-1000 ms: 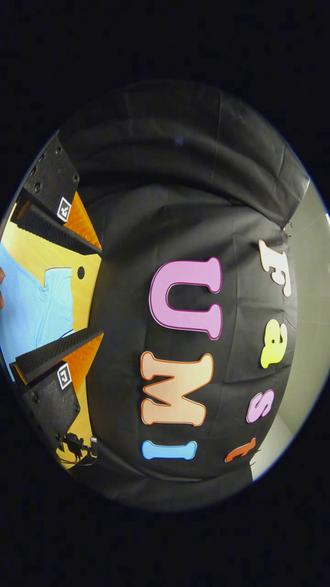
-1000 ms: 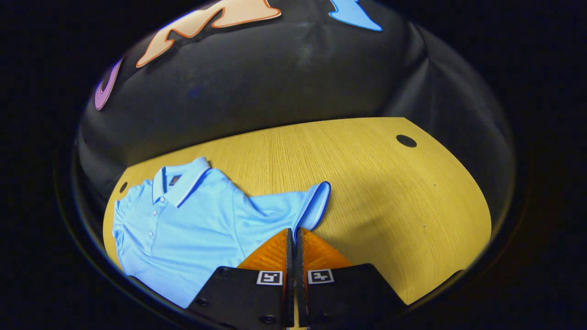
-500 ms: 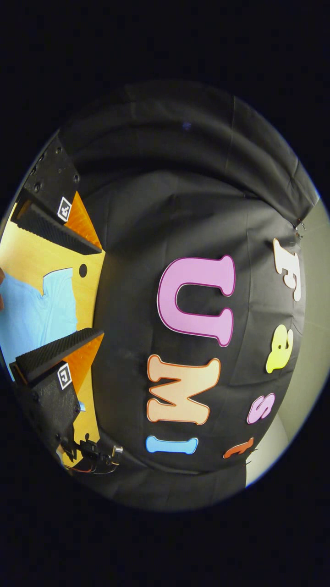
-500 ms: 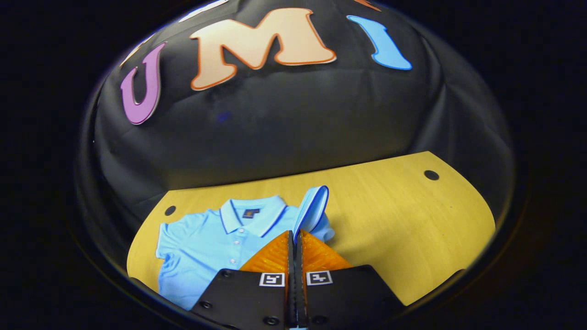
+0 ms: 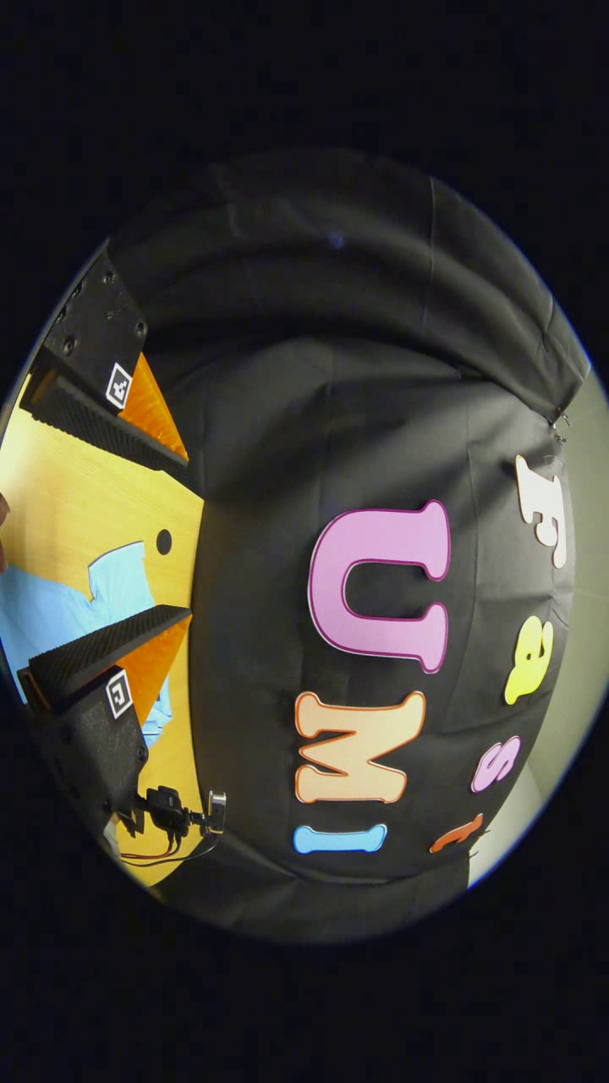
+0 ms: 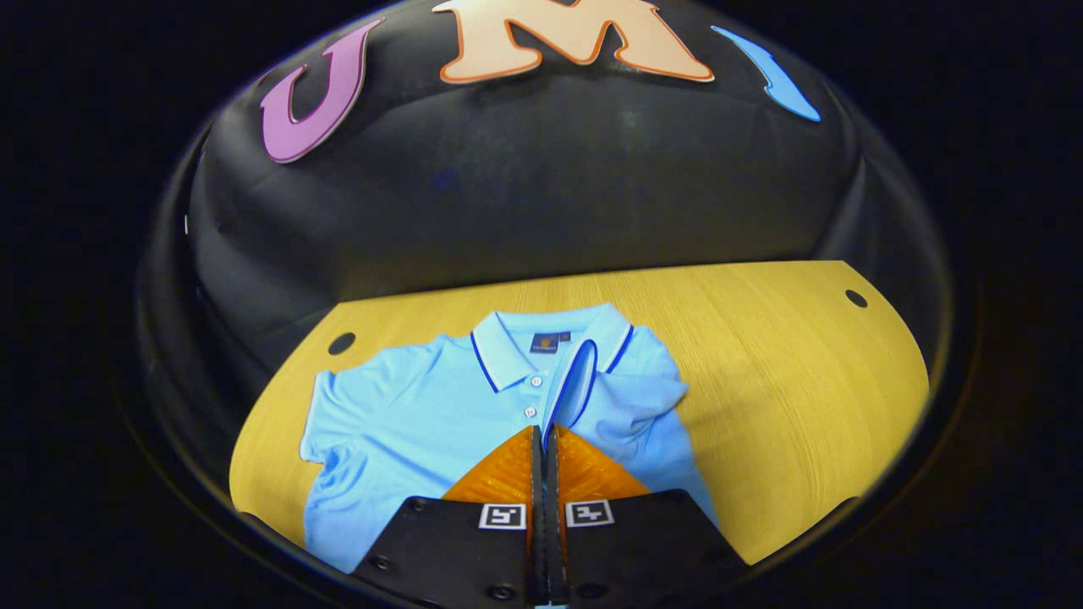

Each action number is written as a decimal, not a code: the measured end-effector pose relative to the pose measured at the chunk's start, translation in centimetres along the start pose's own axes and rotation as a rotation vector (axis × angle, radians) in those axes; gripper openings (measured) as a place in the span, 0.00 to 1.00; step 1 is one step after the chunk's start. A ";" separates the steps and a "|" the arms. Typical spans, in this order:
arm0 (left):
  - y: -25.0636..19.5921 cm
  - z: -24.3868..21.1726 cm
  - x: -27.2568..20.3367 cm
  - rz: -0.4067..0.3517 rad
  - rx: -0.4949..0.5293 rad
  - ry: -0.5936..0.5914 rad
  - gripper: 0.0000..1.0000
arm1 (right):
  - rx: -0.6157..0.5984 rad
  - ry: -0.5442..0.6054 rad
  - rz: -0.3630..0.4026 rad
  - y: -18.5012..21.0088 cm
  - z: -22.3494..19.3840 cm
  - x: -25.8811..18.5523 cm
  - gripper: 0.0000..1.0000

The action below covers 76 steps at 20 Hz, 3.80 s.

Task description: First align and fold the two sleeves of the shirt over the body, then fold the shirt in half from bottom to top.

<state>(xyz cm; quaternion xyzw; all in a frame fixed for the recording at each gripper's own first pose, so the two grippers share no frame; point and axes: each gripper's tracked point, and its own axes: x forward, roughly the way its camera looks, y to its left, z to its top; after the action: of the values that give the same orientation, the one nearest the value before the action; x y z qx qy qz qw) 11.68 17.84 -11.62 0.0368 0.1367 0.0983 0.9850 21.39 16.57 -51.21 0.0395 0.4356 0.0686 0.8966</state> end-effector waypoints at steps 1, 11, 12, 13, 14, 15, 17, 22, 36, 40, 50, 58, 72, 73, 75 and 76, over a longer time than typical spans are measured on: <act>0.2 -0.5 0.3 -0.004 -0.003 0.015 0.95 | 0.003 0.019 0.006 0.3 -0.7 0.4 0.03; -3.4 -10.8 8.8 -0.137 -0.100 0.280 0.95 | 0.026 -0.187 0.003 -2.7 5.1 -9.9 0.98; -3.9 -12.1 9.5 -0.147 -0.109 0.307 0.96 | 0.023 -0.205 -0.020 -4.0 5.5 -11.3 0.98; -4.4 -13.1 10.5 -0.160 -0.109 0.328 0.96 | 0.021 -0.217 -0.045 -5.6 5.9 -13.1 0.98; -4.8 -14.3 11.7 -0.166 -0.105 0.348 0.96 | 0.023 -0.226 -0.070 -7.0 6.1 -14.5 0.98; -5.2 -15.4 12.7 -0.175 -0.098 0.365 0.96 | 0.028 -0.237 -0.095 -8.2 6.3 -15.8 0.98; -5.7 -17.7 14.5 -0.180 -0.088 0.408 0.96 | 0.043 -0.258 -0.141 -10.3 6.7 -18.0 0.98; -6.4 -24.0 17.6 -0.170 -0.062 0.541 0.94 | 0.038 -0.265 -0.186 -12.6 6.2 -21.2 0.98; -7.7 -28.1 19.5 -0.189 0.060 0.616 0.13 | 0.041 -0.287 -0.170 -14.2 6.5 -22.4 0.99; -9.3 -27.3 19.4 -0.228 0.091 0.634 0.00 | 0.036 -0.301 -0.147 -14.1 6.8 -22.4 0.98; -21.2 -23.0 17.9 -0.421 0.223 0.538 0.00 | 0.064 -0.293 -0.119 -15.6 5.8 -22.5 0.98; -27.0 -27.2 17.4 -0.460 0.306 0.606 0.00 | 0.123 -0.281 -0.147 -19.7 4.7 -23.0 0.98; -18.7 -18.0 -1.0 -0.398 0.149 0.364 0.96 | 0.012 -0.172 0.050 -15.9 -3.4 -25.5 0.98; -17.6 -18.9 -3.3 -0.402 0.165 0.380 0.96 | 0.012 -0.159 0.056 -15.4 -5.0 -26.3 0.98; -15.6 -21.0 -7.3 -0.410 0.172 0.416 0.96 | -0.005 -0.134 0.035 -15.4 -8.0 -27.6 0.98; -14.5 -22.5 -9.1 -0.408 0.176 0.448 0.96 | -0.009 -0.116 0.034 -15.0 -9.6 -28.5 0.98</act>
<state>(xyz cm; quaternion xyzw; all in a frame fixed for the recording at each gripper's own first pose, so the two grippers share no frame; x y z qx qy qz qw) -0.42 2.82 -32.28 0.0710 0.3627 -0.1081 0.9229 -2.30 -2.67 -37.01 0.0470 0.3817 0.0833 0.9193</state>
